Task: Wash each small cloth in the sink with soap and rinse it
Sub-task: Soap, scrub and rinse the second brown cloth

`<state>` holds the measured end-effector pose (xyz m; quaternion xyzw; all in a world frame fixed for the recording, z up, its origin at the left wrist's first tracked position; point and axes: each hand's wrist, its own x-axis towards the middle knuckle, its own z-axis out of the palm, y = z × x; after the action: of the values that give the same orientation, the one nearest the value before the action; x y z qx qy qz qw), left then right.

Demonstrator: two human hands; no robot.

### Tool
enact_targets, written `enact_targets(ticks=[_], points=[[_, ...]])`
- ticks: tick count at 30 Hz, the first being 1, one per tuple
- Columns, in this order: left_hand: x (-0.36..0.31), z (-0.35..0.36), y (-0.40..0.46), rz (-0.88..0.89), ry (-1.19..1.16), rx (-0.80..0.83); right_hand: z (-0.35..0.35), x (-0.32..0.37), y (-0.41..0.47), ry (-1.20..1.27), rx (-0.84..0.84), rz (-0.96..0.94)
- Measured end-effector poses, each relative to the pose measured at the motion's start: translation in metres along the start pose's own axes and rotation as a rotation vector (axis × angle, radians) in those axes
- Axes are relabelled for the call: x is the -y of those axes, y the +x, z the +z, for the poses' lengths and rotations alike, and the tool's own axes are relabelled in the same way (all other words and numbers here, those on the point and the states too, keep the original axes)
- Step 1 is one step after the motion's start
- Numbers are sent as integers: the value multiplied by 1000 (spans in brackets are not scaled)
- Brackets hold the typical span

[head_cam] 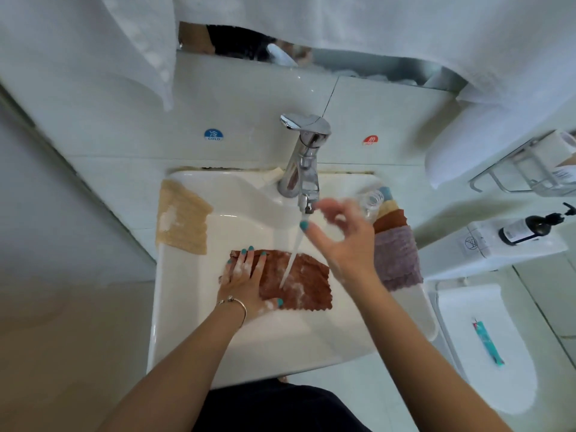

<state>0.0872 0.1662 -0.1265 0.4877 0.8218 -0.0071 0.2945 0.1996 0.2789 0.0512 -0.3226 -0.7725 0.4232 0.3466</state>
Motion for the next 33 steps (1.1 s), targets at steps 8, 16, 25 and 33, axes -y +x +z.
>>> enact_targets(ticks=[8,16,25,33], points=[[-11,2,-1,-41,-155,-279,26,-144,-50,-691,457,442],[3,-5,-7,-153,-202,-249,56,-132,-51,-716,553,440],[-13,-46,-23,28,-1168,-96,22,-104,-45,111,329,490],[-68,-52,-23,-17,-1587,-413,28,-62,-44,435,237,549]])
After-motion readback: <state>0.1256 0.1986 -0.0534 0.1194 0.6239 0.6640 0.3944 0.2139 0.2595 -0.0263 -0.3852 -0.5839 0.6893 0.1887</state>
